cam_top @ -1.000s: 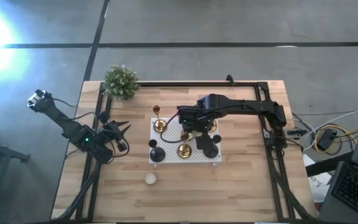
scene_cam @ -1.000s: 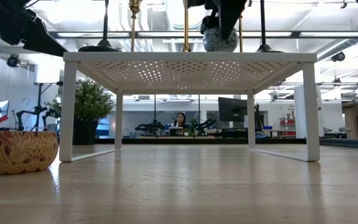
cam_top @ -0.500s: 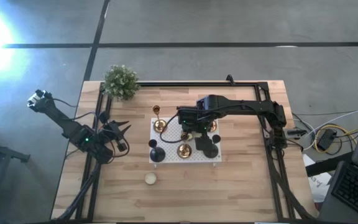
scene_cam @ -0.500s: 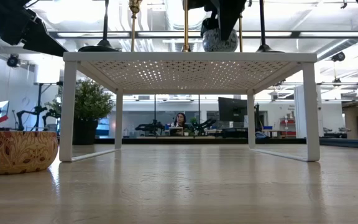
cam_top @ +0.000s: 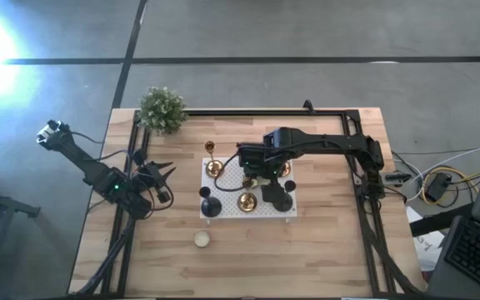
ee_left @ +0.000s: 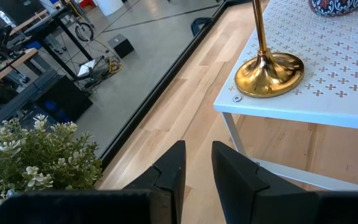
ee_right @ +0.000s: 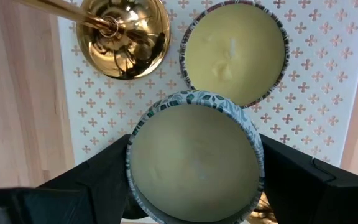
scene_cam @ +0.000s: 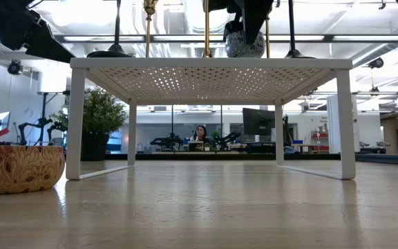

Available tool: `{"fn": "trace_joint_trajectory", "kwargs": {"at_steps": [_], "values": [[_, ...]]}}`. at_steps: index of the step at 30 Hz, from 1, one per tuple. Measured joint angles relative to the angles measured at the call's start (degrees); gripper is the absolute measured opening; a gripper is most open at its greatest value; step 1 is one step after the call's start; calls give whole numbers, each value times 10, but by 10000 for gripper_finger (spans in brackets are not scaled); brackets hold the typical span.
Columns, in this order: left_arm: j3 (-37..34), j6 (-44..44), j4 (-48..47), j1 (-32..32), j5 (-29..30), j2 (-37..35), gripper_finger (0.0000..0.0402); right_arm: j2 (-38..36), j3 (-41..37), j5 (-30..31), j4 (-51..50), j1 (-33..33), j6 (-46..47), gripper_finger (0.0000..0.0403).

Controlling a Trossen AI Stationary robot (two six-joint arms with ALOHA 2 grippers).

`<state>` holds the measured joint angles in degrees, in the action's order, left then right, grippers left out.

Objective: Pick & Place candle stick holders
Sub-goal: Put the middle scented candle on the shelf

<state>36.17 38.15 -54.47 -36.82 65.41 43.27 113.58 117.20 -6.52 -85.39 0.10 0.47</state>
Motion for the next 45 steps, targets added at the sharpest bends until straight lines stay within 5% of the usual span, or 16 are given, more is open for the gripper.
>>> {"fn": "trace_joint_trajectory", "kwargs": {"at_steps": [45], "values": [[0,0,0,0,0,0,83,0,-78,-15,68,0,11,285]]}}
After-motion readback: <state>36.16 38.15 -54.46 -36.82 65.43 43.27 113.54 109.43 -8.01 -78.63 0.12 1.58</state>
